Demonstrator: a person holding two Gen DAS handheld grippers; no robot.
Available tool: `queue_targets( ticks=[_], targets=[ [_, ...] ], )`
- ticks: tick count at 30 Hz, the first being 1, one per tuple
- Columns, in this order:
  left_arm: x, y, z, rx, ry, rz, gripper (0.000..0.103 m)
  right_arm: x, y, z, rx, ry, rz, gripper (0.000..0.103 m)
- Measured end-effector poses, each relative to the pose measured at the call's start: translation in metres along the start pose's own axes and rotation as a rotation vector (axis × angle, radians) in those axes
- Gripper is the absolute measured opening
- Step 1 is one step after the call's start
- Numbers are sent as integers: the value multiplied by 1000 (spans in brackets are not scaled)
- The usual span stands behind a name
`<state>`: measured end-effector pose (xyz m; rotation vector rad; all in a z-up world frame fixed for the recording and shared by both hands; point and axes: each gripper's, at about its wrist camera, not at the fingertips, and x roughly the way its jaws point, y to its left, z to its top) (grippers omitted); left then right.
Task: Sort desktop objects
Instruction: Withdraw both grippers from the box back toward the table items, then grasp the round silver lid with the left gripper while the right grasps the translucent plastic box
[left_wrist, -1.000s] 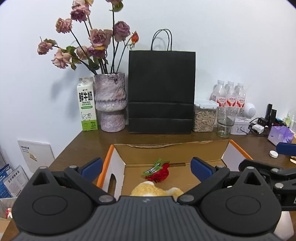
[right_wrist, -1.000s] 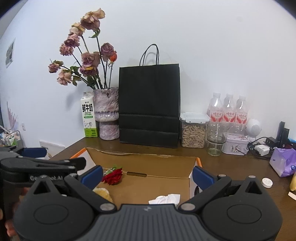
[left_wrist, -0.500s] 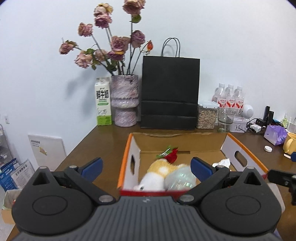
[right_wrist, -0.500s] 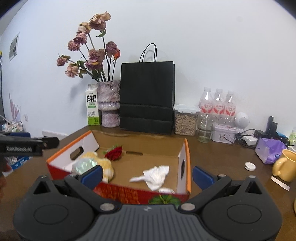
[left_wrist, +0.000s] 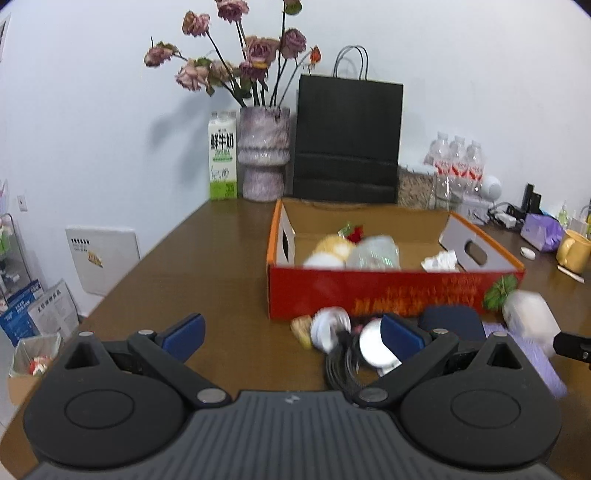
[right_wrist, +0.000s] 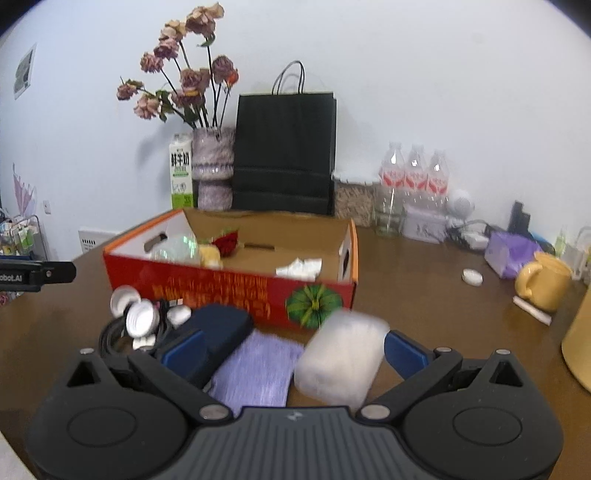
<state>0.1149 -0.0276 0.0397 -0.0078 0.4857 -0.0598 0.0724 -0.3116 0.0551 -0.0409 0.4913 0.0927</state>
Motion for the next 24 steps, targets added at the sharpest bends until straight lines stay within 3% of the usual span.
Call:
queue_targets(
  ticks=[6,21,24],
  targets=[
    [-2,-8,-12,26,17,-17,103,-3,1,-17,32,16,-6,103],
    [25,-28,-11,87,31,-73,103,21,-11,-17,49,44,-58,103],
    [35,-37,-8,109,39,-96,97,30,-15,-14,54,52,-70,103]
  ],
)
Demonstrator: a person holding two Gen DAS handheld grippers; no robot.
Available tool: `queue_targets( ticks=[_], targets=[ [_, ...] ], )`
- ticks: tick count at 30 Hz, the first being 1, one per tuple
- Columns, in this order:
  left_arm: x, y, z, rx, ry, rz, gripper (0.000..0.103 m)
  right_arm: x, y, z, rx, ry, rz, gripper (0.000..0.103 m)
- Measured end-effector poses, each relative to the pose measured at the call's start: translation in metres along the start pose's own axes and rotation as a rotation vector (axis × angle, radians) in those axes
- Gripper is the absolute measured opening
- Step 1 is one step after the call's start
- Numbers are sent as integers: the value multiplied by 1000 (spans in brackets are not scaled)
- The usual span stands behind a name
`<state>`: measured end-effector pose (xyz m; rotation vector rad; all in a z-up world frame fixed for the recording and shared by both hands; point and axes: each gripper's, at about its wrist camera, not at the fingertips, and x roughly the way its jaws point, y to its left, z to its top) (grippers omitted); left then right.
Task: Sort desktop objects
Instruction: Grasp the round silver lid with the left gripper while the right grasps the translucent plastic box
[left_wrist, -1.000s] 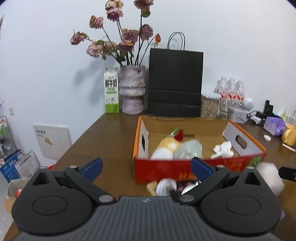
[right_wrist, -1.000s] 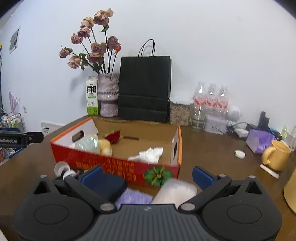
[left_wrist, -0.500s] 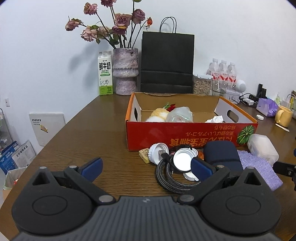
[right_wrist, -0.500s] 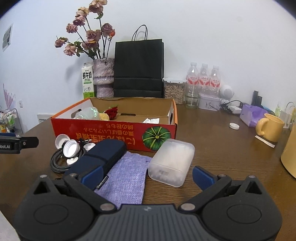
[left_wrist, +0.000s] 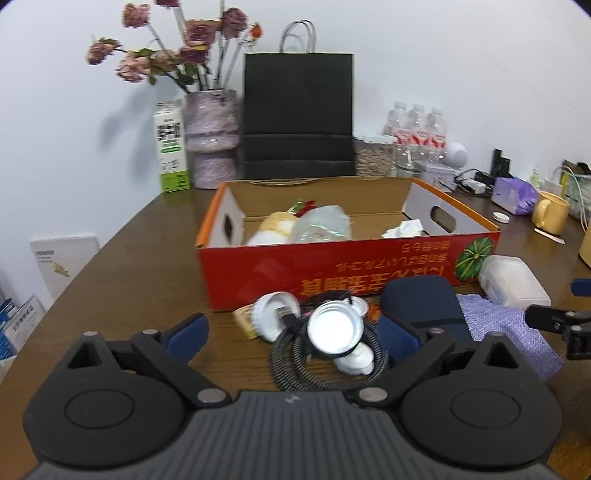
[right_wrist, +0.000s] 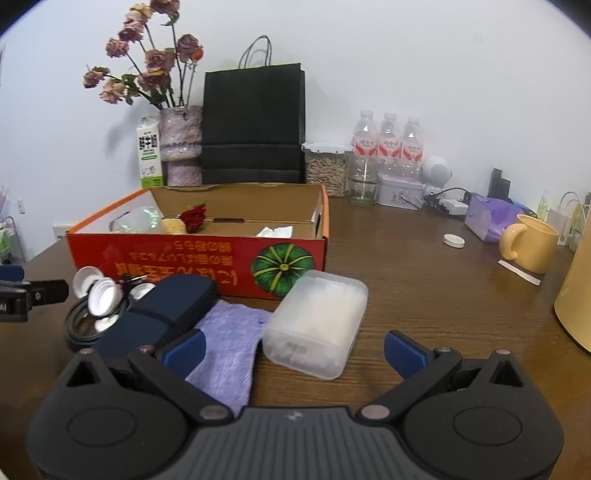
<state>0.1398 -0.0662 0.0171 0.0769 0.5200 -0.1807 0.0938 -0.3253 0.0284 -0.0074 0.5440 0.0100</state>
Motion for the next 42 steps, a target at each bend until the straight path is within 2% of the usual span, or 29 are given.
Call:
queue_targets(
  ticks=[1,3,6,10,14,20,32,42],
  targets=[
    [4,-2,1,7,4,-4,94,3,-1,1,-1,3,-3,103],
    [12,-6,3,14,17,-10,82,10,-2,4,-6,9,-9,103],
    [24,-10,5,11,38,-26,74,22,-3,7,-16,23,-18,103],
    [36,-16,6,21,54,-38,70,36,-4,11,-22,38,-29,103],
    [45,-18,6,25,73,-42,56,48,-7,13,-11,51,-28,101],
    [50,-18,6,29,83,-65,44,58,-11,14,4,67,-29,93],
    [50,-17,7,19,88,-86,41,65,-18,10,6,108,-8,72],
    [34,-13,15,2,29,-79,41,47,-21,13,17,37,-2,65]
  ],
)
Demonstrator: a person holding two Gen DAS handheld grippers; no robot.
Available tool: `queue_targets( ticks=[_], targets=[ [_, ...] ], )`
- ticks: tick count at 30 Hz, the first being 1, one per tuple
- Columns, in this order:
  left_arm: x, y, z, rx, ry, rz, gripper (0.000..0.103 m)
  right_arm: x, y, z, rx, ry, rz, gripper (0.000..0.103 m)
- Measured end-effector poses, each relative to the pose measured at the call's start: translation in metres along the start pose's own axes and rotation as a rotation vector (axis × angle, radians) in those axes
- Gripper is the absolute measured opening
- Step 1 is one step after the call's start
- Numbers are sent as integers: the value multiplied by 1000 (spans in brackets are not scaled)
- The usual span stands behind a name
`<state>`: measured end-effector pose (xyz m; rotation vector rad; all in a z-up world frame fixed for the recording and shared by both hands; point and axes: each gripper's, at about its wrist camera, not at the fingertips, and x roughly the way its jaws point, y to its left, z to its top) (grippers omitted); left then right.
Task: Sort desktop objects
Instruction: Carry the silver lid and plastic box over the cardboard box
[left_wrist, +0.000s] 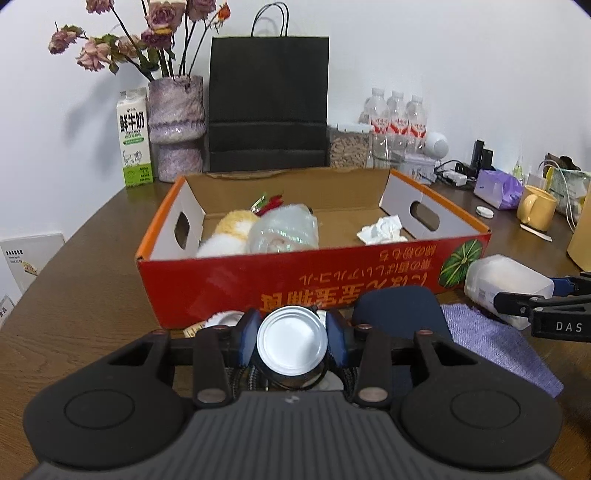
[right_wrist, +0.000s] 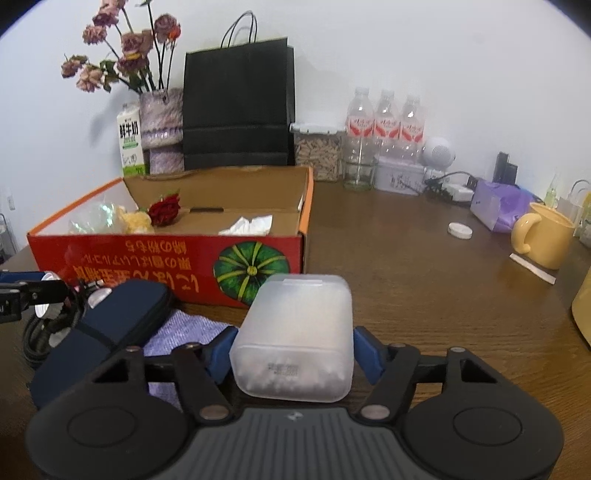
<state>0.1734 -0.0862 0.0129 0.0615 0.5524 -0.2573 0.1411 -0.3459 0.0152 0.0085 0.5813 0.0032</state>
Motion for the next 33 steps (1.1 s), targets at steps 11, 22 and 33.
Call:
queue_targets(
  ticks=[11,22,33],
  targets=[
    [-22,0,13,-4,-62,3,40,-28,-1,10,7,-67,3,63],
    [-38,5,39,0,-155,5,41,-59,9,40,-20,-182,6,63],
    [2,18,81,-27,-186,11,41,-11,41,99,-42,-220,50,63]
  ],
)
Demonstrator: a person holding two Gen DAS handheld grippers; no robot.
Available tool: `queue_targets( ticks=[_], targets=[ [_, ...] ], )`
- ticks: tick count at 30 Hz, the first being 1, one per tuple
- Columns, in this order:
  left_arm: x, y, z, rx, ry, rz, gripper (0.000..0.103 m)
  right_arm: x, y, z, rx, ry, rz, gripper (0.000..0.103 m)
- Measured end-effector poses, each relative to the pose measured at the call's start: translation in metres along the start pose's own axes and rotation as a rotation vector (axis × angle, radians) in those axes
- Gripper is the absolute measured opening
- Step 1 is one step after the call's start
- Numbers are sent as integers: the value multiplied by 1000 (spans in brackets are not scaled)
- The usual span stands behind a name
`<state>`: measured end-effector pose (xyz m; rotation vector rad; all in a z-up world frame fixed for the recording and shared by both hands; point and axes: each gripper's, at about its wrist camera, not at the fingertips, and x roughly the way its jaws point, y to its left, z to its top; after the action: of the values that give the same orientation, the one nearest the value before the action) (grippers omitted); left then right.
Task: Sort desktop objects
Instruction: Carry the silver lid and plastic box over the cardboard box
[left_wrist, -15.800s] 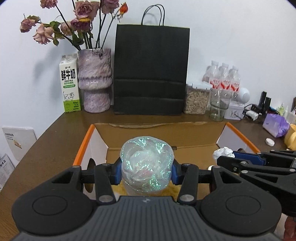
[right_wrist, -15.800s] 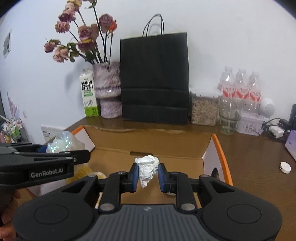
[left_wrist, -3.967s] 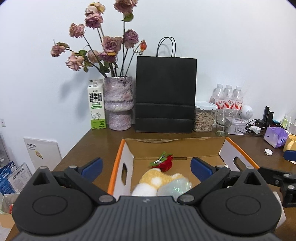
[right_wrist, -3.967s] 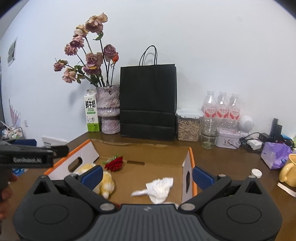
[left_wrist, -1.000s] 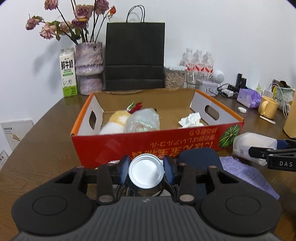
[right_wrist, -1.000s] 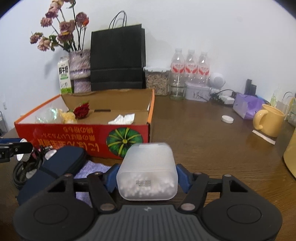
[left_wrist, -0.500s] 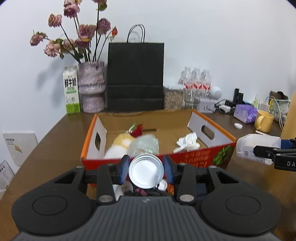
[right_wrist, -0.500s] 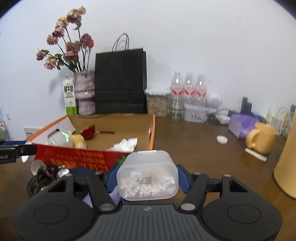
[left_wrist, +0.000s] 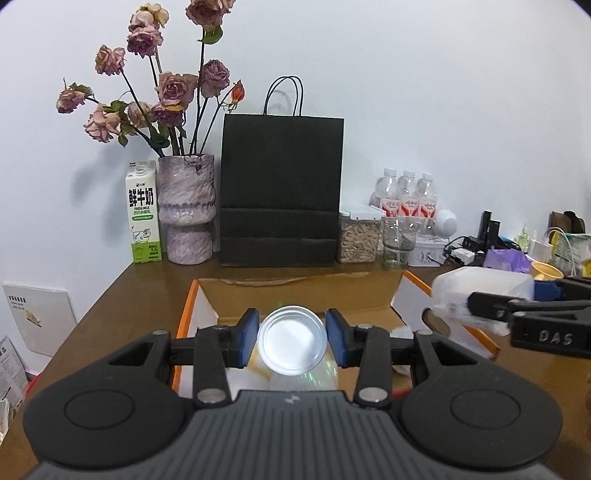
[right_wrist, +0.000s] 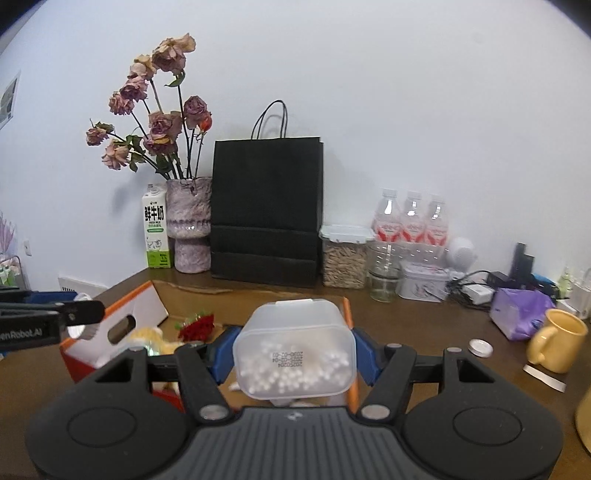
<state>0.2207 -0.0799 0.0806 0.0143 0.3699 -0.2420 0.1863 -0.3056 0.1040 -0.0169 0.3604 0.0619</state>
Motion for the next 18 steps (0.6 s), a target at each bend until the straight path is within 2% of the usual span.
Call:
queue_targets(
  ticks=[5,10,18],
  targets=[
    [33,4,14,-2,-7,30,41,45,10,11,6,19,25,63],
    [70,9,22,-36,22,47,41,91,18,17,6,39,36,63],
    [114,21,7,-51,116,96,41,136,18,-4,-3,129,54,63]
  ],
)
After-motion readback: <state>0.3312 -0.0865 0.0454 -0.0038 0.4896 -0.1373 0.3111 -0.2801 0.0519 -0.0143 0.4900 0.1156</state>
